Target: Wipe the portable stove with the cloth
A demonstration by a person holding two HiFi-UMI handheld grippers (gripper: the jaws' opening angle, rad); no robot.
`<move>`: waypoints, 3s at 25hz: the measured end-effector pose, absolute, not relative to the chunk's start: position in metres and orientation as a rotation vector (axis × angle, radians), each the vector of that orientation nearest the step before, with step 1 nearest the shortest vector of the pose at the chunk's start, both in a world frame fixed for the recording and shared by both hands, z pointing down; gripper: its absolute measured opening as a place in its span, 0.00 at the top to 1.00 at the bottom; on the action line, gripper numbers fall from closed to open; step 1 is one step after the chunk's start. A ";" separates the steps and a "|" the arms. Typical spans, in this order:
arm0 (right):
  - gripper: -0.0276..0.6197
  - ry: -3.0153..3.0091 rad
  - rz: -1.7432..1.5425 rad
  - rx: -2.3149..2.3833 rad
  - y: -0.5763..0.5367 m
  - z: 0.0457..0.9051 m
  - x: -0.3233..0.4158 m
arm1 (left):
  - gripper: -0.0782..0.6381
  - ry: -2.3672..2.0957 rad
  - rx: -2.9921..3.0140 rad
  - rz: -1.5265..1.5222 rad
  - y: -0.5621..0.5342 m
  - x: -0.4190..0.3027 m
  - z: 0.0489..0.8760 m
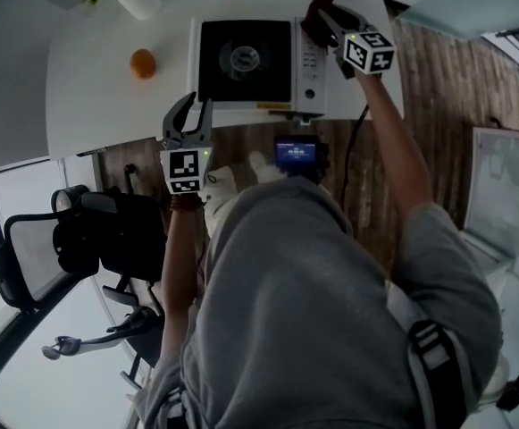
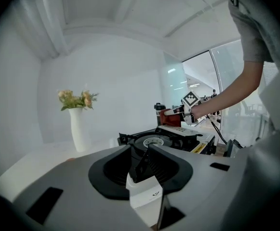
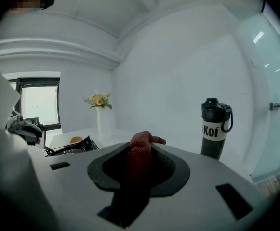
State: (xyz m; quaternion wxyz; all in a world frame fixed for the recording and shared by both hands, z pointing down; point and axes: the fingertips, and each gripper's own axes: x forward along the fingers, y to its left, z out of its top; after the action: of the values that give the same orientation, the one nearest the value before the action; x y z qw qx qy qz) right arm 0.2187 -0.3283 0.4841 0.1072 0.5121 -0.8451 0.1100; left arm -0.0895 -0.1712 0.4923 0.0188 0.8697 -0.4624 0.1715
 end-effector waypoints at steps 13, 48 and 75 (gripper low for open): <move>0.78 -2.373 0.304 1.437 -0.336 0.527 0.205 | 0.62 -1.290 2.713 0.546 -0.190 -0.077 0.521; 0.79 -2.523 0.063 1.142 -0.247 0.524 0.165 | 0.60 -1.299 2.671 0.773 -0.195 -0.069 0.541; 0.79 -2.591 0.045 1.056 -0.142 0.526 0.135 | 0.59 -1.347 2.628 0.822 -0.196 -0.071 0.544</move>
State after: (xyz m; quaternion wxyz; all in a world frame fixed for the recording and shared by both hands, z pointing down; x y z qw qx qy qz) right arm 0.1350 -0.1422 0.5264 0.1708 0.3718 -0.9123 0.0160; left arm -0.0714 -0.1962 0.5440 0.0379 0.8567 -0.4391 0.2679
